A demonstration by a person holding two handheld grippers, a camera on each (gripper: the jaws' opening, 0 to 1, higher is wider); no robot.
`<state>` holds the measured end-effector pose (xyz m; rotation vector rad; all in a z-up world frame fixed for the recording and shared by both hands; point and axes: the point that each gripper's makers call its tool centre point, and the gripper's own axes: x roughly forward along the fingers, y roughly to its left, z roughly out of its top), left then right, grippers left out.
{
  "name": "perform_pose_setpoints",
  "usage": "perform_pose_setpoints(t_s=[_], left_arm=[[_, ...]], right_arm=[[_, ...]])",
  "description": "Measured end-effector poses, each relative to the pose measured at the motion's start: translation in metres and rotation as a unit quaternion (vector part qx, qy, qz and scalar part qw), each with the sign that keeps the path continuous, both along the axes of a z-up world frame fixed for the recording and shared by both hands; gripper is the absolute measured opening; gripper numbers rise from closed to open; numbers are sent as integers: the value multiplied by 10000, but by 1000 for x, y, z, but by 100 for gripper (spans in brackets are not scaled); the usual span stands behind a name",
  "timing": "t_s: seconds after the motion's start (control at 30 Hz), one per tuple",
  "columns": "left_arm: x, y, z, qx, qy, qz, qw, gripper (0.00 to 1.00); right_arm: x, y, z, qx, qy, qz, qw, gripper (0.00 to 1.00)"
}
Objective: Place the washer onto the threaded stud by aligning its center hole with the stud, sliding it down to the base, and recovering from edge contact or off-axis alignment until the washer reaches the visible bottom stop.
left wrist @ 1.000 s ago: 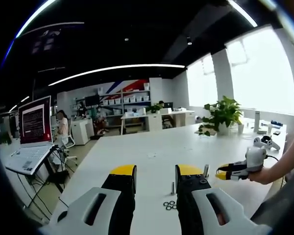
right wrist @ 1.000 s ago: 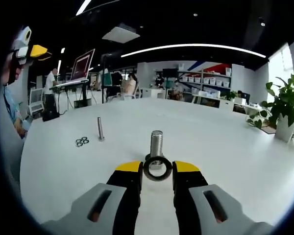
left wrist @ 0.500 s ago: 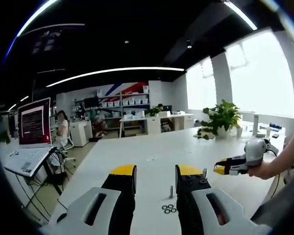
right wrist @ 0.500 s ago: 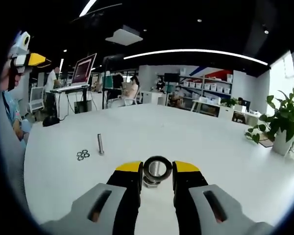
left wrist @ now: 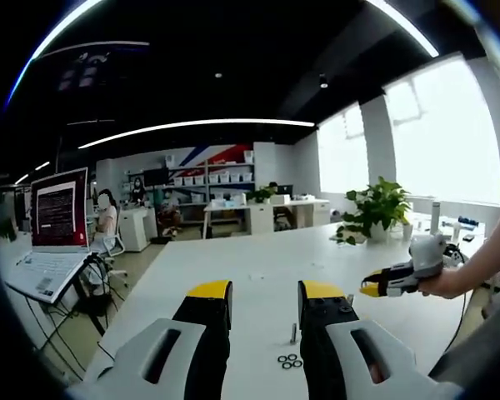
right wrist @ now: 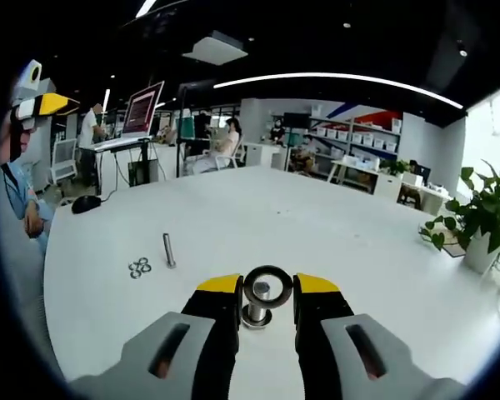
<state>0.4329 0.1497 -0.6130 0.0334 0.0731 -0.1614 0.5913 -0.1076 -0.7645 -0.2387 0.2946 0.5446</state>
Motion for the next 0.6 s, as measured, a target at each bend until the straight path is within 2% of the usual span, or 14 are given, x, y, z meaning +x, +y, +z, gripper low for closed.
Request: perform_pose_setpoints(t_s=[0.3,0.6], left_arm=[[-3,10,5,-42,-61,70,9999,30],[-5,17,6,-36,-75,132,9999,30]], right_arm=[[6,14,-4,-157,194,98,9996,25],[12,17,-15,-366,487,47,9981,25]])
